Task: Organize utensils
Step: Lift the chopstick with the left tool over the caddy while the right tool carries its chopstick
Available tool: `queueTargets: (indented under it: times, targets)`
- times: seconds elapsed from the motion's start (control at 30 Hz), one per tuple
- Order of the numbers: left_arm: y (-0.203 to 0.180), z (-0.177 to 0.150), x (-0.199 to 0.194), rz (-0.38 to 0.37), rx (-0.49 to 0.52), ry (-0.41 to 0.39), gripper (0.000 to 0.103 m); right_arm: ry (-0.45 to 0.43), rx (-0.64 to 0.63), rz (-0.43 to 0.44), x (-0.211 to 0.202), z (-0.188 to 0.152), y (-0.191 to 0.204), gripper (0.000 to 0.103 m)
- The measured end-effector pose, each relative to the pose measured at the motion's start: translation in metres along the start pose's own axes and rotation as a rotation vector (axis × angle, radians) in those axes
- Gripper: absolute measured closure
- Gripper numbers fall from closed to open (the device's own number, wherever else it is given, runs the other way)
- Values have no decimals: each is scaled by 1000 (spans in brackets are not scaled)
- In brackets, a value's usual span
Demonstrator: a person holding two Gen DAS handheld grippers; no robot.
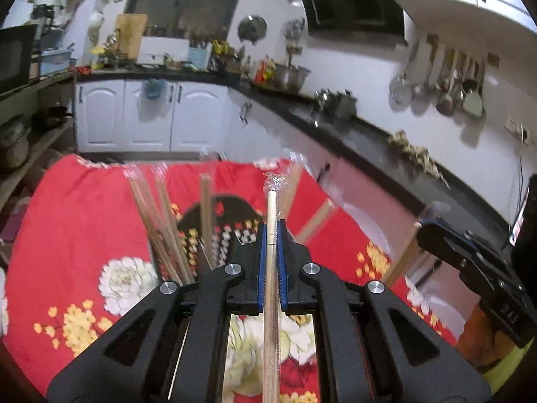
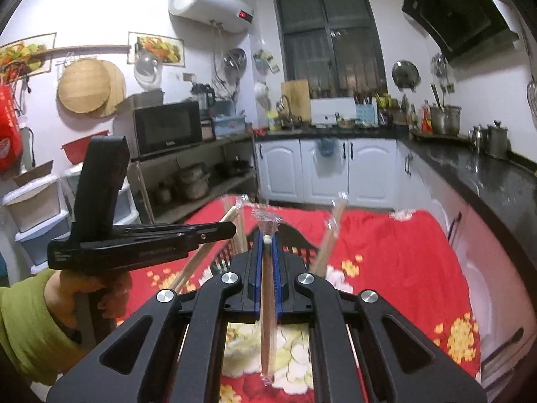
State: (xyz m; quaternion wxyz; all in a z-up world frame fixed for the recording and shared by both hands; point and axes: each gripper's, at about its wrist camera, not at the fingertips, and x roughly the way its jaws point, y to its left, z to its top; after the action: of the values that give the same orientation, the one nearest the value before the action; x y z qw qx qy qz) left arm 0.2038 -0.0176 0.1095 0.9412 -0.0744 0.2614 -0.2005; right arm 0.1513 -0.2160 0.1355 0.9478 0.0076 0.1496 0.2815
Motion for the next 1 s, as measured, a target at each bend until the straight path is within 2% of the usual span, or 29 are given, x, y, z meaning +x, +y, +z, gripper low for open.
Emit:
queueTargets:
  times: [0.37,0.77,1.0]
  targets:
    - [12,43,-18,46,-37,-206,100,-82,-10,-9,18,38,3,97]
    - [19,66,3,127,-33,-357,100,-175,-49,-74,31,63,-4,97]
    - [13,77,25,116,-61,-430,100,-187,-35,-95,43,69,-18,97]
